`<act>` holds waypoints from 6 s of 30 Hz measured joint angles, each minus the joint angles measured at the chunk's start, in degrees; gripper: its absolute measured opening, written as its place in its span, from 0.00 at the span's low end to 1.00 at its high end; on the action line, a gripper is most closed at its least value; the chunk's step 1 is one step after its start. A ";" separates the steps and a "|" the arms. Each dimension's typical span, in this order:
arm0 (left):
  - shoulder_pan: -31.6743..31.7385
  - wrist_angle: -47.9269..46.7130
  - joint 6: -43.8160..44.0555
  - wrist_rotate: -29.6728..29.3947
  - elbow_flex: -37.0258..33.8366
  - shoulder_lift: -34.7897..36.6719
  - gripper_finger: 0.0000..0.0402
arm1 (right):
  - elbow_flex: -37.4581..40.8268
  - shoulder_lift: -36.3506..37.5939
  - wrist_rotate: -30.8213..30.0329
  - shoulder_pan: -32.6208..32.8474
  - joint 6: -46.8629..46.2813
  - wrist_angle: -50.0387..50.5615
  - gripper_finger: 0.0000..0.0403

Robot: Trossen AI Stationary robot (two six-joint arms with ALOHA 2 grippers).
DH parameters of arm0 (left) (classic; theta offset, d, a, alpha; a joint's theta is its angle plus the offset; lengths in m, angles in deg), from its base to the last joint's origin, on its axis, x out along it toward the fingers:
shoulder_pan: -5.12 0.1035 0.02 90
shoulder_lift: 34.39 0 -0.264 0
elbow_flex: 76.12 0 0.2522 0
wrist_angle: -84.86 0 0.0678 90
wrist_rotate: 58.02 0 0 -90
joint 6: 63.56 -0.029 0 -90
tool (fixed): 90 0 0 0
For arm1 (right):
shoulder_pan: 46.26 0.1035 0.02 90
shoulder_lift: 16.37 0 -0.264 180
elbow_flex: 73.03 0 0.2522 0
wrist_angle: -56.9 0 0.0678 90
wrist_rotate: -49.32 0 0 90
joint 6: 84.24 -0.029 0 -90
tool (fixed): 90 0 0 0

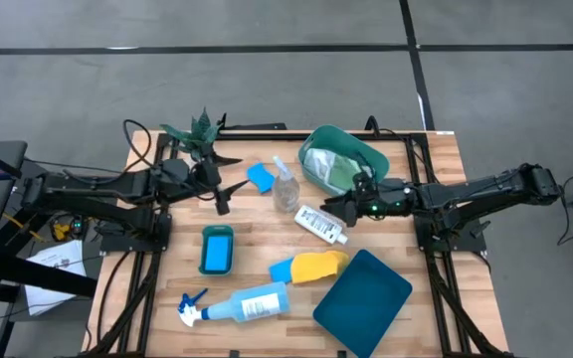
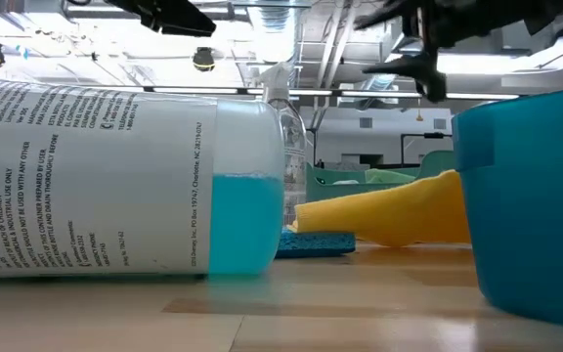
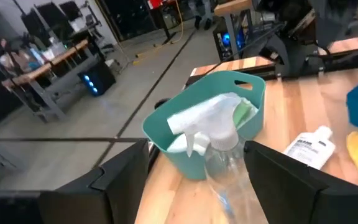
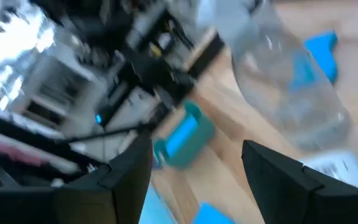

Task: Pick & Place Kitchen Items
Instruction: Put the transparent spray bottle into the blue bin

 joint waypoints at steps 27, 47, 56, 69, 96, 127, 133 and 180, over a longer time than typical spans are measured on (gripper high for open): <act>-1.77 -1.09 5.76 -5.78 0.00 2.50 0.60 | -69.06 -35.66 -14.29 -9.05 14.62 58.43 0.59; -1.75 -1.12 10.55 -5.76 0.00 2.48 0.58 | -96.99 -56.11 -6.83 -10.54 7.41 82.03 0.59; -1.75 -1.10 10.55 -5.71 0.00 2.46 0.58 | -96.96 -56.33 -6.54 -10.54 7.01 83.07 0.59; -1.75 -1.09 10.55 -5.71 0.00 2.46 0.58 | -97.02 -57.14 -4.65 -10.52 8.51 82.45 0.59; -1.75 -1.09 11.52 -5.69 0.00 2.46 0.58 | -96.91 -59.14 -4.00 -10.86 10.75 84.38 0.57; -1.75 -1.09 11.62 -5.52 0.00 2.46 0.58 | -96.35 -59.61 -4.61 -10.17 13.76 84.18 0.21; -1.75 -1.09 11.65 -5.52 0.00 2.46 0.58 | -96.26 -58.17 -4.18 -9.04 13.37 86.55 0.20; -1.81 -3.28 13.99 -5.50 -0.02 2.46 0.58 | -97.88 -44.93 -6.60 24.37 -20.88 99.65 0.20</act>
